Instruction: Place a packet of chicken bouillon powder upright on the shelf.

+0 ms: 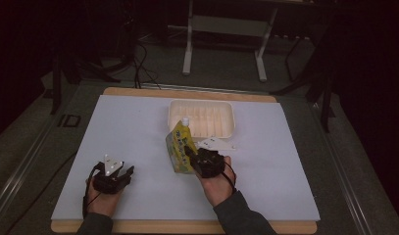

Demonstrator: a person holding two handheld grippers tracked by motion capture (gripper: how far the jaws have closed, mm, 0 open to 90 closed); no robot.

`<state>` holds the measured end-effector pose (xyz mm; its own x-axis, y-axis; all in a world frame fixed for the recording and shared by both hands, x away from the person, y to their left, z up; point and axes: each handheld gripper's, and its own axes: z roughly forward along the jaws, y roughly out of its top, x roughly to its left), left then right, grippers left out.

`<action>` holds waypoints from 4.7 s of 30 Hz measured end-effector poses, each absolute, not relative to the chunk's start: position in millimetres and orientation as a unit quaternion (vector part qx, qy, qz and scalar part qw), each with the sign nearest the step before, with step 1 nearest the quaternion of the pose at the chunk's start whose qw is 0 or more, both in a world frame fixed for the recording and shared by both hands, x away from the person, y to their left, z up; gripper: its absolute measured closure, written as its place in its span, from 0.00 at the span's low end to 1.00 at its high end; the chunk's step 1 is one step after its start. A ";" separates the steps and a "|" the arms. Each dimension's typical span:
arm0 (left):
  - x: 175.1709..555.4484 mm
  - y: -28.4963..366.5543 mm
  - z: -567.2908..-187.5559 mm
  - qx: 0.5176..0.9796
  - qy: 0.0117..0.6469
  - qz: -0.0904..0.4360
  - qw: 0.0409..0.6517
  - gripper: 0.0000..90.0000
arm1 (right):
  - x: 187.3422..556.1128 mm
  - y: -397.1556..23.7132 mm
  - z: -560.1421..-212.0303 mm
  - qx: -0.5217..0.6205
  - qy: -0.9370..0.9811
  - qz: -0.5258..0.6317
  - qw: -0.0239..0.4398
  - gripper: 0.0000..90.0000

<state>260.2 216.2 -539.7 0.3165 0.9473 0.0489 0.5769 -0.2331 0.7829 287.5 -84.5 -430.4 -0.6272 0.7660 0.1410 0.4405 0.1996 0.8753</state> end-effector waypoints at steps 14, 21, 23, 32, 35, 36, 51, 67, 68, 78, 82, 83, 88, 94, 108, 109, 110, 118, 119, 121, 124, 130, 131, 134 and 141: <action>260.3 216.6 -539.4 0.736 0.518 0.271 0.342 0.63 | 289.3 -87.2 -425.3 0.405 0.743 0.502 0.176 1.00; 260.3 216.5 -539.5 0.735 0.518 0.271 0.343 0.63 | 290.0 -88.1 -424.9 0.410 0.737 0.506 0.180 1.00; 260.2 216.5 -539.4 0.735 0.518 0.271 0.343 0.63 | 290.4 -88.3 -424.9 0.411 0.735 0.508 0.180 1.00; 260.3 216.6 -539.5 0.735 0.518 0.271 0.344 0.63 | 292.7 -87.7 -423.5 0.416 0.728 0.512 0.184 1.00; 260.3 216.6 -539.5 0.735 0.518 0.271 0.343 0.63 | 293.3 -88.0 -421.4 0.416 0.727 0.513 0.186 1.00; 260.3 216.6 -539.5 0.735 0.518 0.271 0.343 0.63 | 293.4 -88.1 -421.0 0.416 0.726 0.514 0.186 1.00; 260.3 216.6 -539.4 0.735 0.518 0.271 0.344 0.63 | 297.3 -89.7 -412.9 0.421 0.715 0.523 0.196 1.00; 260.2 216.5 -539.4 0.736 0.517 0.271 0.343 0.63 | 302.6 -90.2 -406.5 0.424 0.707 0.529 0.202 1.00; 260.2 216.5 -539.4 0.736 0.518 0.271 0.343 0.63 | 303.1 -90.4 -405.8 0.424 0.706 0.530 0.203 1.00; 260.7 216.5 -539.7 0.736 0.518 0.269 0.343 0.63 | 307.9 -90.5 -402.1 0.428 0.700 0.534 0.207 1.00; 260.8 216.5 -539.6 0.736 0.517 0.270 0.342 0.63 | 308.7 -90.5 -400.8 0.428 0.698 0.536 0.208 1.00; 260.8 216.6 -539.6 0.736 0.518 0.270 0.342 0.63 | 308.7 -90.5 -400.5 0.428 0.698 0.535 0.209 1.00; 260.8 216.5 -539.6 0.736 0.517 0.271 0.343 0.63 | 310.2 -91.3 -399.0 0.430 0.694 0.538 0.211 1.00; 260.4 216.5 -539.3 0.737 0.516 0.271 0.343 0.63 | 311.4 -91.7 -398.2 0.433 0.690 0.540 0.213 1.00; 260.4 216.4 -539.3 0.736 0.516 0.272 0.344 0.63 | 319.4 -84.6 -394.0 0.439 0.679 0.548 0.217 1.00; 260.4 216.5 -539.3 0.736 0.516 0.272 0.344 0.63 | 320.5 -84.5 -393.0 0.438 0.678 0.549 0.217 1.00; 260.4 216.5 -539.3 0.736 0.516 0.272 0.344 0.63 | 321.3 -84.2 -392.2 0.439 0.676 0.550 0.217 1.00; 260.6 216.5 -539.4 0.736 0.516 0.271 0.343 0.63 | 327.9 -81.0 -388.2 0.440 0.673 0.550 0.227 1.00; 260.5 216.4 -539.5 0.737 0.516 0.271 0.343 0.63 | 328.9 -80.8 -387.9 0.440 0.672 0.550 0.228 1.00; 260.5 216.5 -539.4 0.737 0.516 0.271 0.343 0.63 | 330.3 -80.1 -387.4 0.442 0.670 0.550 0.229 1.00; 260.6 216.5 -539.4 0.737 0.516 0.271 0.343 0.63 | 333.0 -79.6 -386.8 0.444 0.667 0.552 0.231 1.00; 260.6 216.6 -539.4 0.736 0.516 0.271 0.344 0.63 | 339.0 -76.6 -386.1 0.447 0.665 0.552 0.232 1.00; 260.6 216.6 -539.4 0.736 0.516 0.271 0.344 0.63 | 339.9 -75.7 -385.8 0.448 0.664 0.552 0.233 1.00; 260.8 216.5 -539.6 0.735 0.517 0.271 0.345 0.63 | 343.0 -73.2 -385.2 0.448 0.661 0.554 0.234 1.00; 260.7 216.8 -539.5 0.736 0.516 0.270 0.346 0.63 | 350.9 -67.1 -388.6 0.456 0.659 0.550 0.237 1.00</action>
